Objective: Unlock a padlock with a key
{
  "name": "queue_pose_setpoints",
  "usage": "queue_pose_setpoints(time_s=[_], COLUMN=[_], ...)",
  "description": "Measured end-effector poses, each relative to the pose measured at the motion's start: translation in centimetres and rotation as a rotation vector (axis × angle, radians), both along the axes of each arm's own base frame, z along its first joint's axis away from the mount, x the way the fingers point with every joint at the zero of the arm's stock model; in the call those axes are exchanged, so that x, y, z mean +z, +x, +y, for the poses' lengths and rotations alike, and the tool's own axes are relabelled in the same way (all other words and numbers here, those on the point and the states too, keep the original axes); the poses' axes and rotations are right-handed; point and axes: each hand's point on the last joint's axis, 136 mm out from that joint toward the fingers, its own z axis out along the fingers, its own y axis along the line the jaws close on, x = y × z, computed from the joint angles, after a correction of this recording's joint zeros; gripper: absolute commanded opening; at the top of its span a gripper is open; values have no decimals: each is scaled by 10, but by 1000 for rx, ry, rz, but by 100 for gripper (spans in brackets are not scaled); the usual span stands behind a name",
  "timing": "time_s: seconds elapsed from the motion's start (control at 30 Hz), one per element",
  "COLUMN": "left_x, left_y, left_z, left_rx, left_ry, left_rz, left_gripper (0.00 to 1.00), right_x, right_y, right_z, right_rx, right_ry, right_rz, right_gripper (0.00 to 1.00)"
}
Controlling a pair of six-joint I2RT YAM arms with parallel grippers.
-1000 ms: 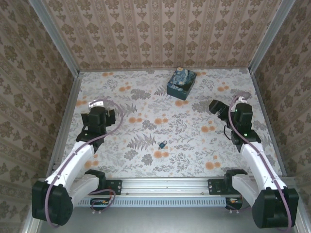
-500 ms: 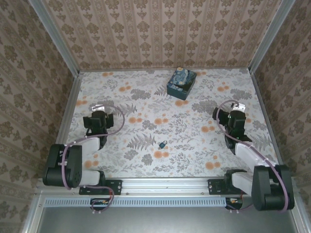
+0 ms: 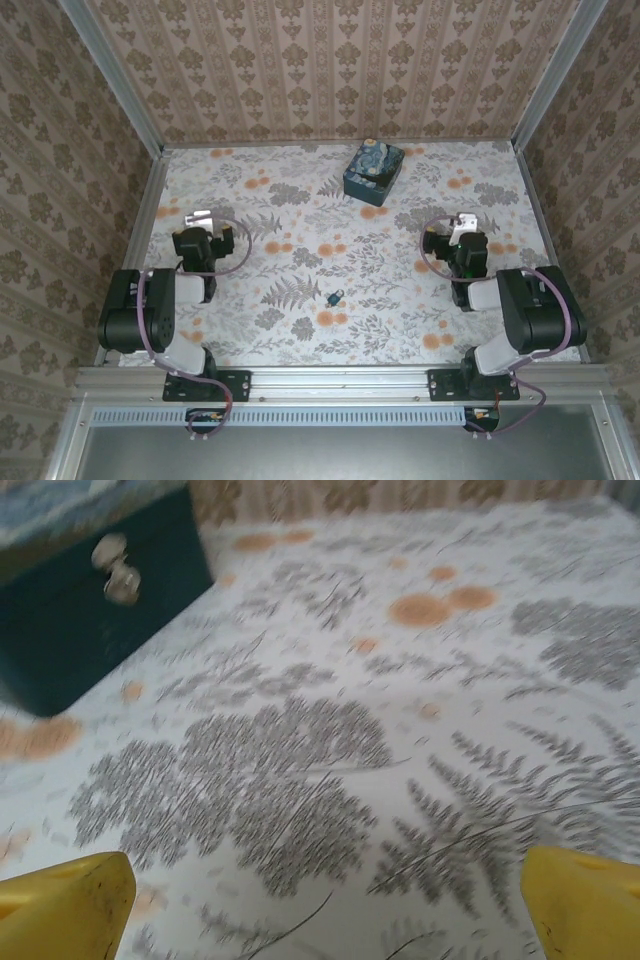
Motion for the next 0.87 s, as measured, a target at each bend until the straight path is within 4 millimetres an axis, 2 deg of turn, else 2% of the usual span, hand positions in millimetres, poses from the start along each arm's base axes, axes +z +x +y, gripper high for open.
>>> queue_pose_setpoints(time_s=[0.07, 0.23, 0.47, 0.87], left_x=[1, 1, 1, 1], left_y=[1, 1, 2, 2], left_z=[-2, -5, -6, -6], left_rx=[-9, -29, -39, -40], left_ry=[-4, -14, -19, -20], left_rz=[-5, -6, -6, -7], left_gripper=[100, 100, 100, 100], right_x=[4, 23, 16, 19], right_y=[5, 20, 10, 12], right_z=[4, -2, -15, -18], right_rx=[19, -4, -113, -128], right_ry=[-8, -12, -40, -46], right_rz=[-5, -48, -41, -41], right_gripper=[100, 100, 100, 100])
